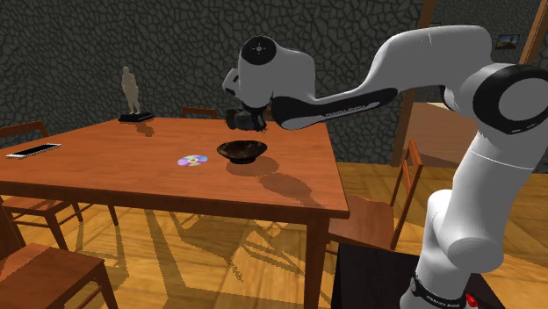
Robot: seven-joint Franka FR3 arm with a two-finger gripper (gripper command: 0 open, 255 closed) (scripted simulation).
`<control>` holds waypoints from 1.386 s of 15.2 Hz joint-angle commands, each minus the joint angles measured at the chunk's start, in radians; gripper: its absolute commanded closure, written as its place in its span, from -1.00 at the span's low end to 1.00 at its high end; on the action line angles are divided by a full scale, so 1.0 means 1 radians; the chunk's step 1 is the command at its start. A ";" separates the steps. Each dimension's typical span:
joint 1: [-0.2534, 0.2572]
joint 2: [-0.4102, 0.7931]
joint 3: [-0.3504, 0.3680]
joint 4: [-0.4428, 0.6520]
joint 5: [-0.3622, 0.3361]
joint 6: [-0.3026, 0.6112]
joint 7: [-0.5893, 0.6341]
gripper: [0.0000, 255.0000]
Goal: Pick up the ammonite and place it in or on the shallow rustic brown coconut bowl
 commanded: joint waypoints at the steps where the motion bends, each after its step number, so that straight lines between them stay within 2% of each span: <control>1: -0.012 0.048 -0.013 0.044 -0.009 0.021 -0.010 1.00; 15: -0.020 0.056 -0.017 -0.110 -0.078 0.122 0.134 1.00; 21: -0.020 0.056 -0.017 -0.110 -0.078 0.122 0.134 1.00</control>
